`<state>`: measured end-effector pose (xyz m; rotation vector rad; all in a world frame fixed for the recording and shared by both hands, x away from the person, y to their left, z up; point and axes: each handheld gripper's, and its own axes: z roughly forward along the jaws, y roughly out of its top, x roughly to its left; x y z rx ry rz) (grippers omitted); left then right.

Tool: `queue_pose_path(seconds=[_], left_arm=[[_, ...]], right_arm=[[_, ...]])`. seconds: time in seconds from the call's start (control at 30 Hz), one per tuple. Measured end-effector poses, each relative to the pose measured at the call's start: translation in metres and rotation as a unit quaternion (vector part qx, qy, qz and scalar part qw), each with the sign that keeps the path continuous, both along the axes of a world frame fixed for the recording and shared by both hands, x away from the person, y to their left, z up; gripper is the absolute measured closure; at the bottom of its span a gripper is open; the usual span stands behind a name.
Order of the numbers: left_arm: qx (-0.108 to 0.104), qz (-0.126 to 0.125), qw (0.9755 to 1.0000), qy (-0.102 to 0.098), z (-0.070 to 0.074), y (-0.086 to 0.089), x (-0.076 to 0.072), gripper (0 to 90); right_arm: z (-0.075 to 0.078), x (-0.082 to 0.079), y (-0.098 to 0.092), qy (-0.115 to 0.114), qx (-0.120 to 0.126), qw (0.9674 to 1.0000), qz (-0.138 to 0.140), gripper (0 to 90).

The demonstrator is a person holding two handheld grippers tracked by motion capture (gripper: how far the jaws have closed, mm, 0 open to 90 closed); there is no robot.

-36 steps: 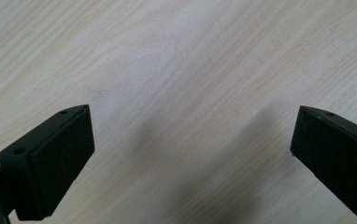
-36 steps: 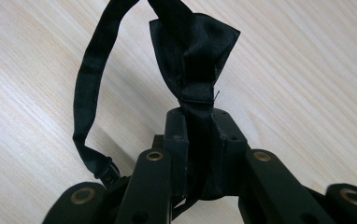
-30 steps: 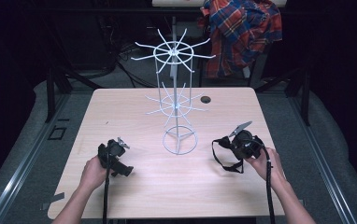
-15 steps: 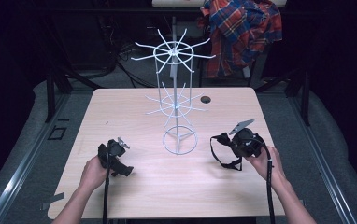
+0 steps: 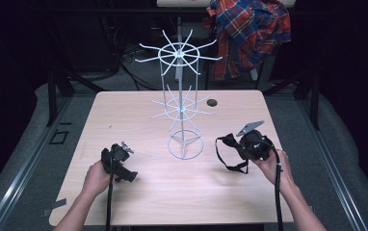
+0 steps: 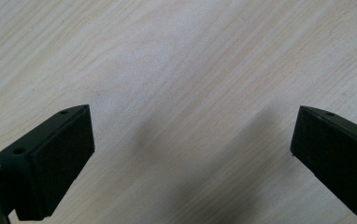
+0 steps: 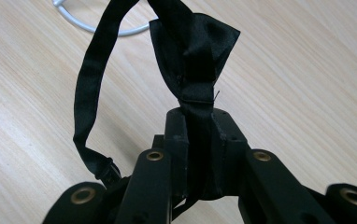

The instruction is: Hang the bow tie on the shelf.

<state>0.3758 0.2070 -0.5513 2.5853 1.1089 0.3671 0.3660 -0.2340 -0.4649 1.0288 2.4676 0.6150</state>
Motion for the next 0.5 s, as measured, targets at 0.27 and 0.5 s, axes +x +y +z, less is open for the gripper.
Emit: queue_pose_path(seconds=[0.27,0.5], left_arm=[[-0.001,0.001,1.0,-0.001,0.0004,-0.0002,-0.0004,0.0],[-0.002,0.0,1.0,-0.004,0.0007,0.0002,-0.0006,0.0]], right_arm=[[0.0047,-0.0005,0.0056,-0.006,0.004,1.0,0.005,78.5],[0.01,-0.0004,0.0095,-0.012,0.008,0.9999,0.008,78.5]])
